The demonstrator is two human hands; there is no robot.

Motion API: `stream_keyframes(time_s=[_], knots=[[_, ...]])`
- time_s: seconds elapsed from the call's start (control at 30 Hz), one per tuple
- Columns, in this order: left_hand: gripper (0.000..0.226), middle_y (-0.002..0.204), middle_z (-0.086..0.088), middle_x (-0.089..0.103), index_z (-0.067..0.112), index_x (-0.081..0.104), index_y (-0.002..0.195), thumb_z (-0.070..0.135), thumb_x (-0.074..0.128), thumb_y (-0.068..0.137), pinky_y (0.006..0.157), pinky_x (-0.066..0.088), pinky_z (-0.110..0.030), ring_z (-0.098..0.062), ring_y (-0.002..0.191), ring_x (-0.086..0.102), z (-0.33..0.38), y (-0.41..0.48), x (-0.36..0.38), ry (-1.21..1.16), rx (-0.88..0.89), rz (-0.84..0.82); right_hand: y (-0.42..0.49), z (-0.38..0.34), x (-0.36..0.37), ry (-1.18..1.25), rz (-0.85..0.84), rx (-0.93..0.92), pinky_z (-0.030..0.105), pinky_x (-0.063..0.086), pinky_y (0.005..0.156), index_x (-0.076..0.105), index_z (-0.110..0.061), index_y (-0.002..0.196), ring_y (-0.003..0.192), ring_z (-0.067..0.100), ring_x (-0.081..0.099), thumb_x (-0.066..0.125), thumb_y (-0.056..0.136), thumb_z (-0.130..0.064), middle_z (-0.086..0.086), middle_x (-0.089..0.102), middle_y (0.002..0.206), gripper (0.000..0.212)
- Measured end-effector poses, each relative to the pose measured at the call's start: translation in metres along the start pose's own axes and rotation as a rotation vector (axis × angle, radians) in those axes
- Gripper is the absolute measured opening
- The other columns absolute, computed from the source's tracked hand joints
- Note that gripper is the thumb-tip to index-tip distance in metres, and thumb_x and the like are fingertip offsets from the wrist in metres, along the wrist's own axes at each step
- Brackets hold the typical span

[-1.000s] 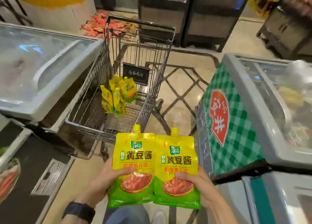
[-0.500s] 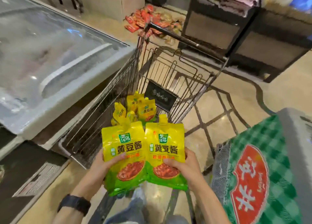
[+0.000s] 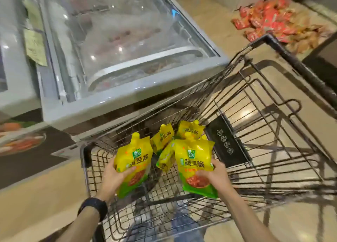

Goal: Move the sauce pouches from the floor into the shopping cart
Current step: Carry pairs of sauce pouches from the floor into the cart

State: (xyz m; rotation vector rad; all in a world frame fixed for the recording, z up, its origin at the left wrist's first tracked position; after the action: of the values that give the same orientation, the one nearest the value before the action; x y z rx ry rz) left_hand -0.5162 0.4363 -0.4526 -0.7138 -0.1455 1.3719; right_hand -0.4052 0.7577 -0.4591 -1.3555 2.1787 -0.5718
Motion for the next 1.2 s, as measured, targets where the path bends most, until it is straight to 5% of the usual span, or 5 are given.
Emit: stream_keyframes(time_s=[0.33, 0.6, 0.77, 1.0, 1.2], knots=[[0.053, 0.113, -0.003, 0.071, 0.033, 0.07, 0.111, 0.01, 0.09, 0.068, 0.096, 0.052, -0.038, -0.022, 0.106, 0.067, -0.062, 0.111, 0.042, 0.026, -0.037, 0.137, 0.16, 0.087, 0.015, -0.084, 0.087, 0.136, 0.054, 0.053, 0.092, 0.076, -0.022, 0.085, 0.098, 0.036, 0.068, 0.093, 0.049, -0.028, 0.016, 0.074, 0.103, 0.041], [0.044, 0.099, 0.036, 0.07, 0.032, 0.066, 0.106, 0.02, 0.081, 0.066, 0.09, 0.045, -0.003, 0.013, 0.102, 0.064, -0.087, 0.116, 0.048, 0.09, 0.15, 0.089, 0.167, 0.087, 0.016, -0.201, 0.146, -0.002, 0.032, 0.054, 0.079, 0.068, -0.014, 0.103, 0.092, 0.018, 0.067, 0.091, 0.062, -0.031, 0.009, 0.07, 0.104, 0.05], [0.028, 0.11, -0.012, 0.069, 0.011, 0.073, 0.1, -0.01, 0.07, 0.082, 0.098, 0.05, -0.035, -0.027, 0.107, 0.066, -0.09, 0.122, 0.045, 0.053, 0.209, 0.15, 0.163, 0.063, 0.002, -0.509, 0.053, -0.236, 0.034, 0.051, 0.067, 0.069, -0.02, 0.069, 0.068, 0.003, 0.058, 0.07, 0.07, -0.023, -0.008, 0.07, 0.069, 0.003], [0.052, 0.114, 0.014, 0.071, 0.046, 0.074, 0.096, -0.003, 0.077, 0.079, 0.102, 0.053, -0.042, -0.01, 0.113, 0.065, -0.069, 0.143, 0.053, 0.049, 0.238, 0.101, 0.15, 0.058, 0.004, -0.821, 0.045, -0.248, 0.035, 0.043, 0.06, 0.071, -0.014, 0.083, 0.078, 0.034, 0.066, 0.071, 0.075, -0.003, 0.01, 0.073, 0.08, 0.013], [0.031, 0.119, 0.003, 0.069, 0.022, 0.075, 0.108, 0.012, 0.081, 0.079, 0.096, 0.055, -0.047, -0.016, 0.109, 0.065, -0.06, 0.124, 0.044, 0.131, 0.2, 0.12, 0.128, 0.052, 0.009, -0.966, 0.046, -0.258, 0.035, 0.046, 0.068, 0.072, -0.018, 0.103, 0.09, 0.034, 0.067, 0.081, 0.077, -0.023, 0.011, 0.073, 0.097, 0.028]])
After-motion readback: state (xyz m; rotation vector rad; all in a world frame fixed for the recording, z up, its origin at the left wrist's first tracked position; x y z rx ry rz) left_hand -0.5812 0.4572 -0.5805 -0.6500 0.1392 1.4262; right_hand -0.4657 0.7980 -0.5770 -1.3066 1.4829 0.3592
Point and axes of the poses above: each hand's wrist, its own y-axis towards the middle knuckle, its own x-axis out of the palm, z = x × y, the point moved 3 cm from there along y, towards the middle knuckle
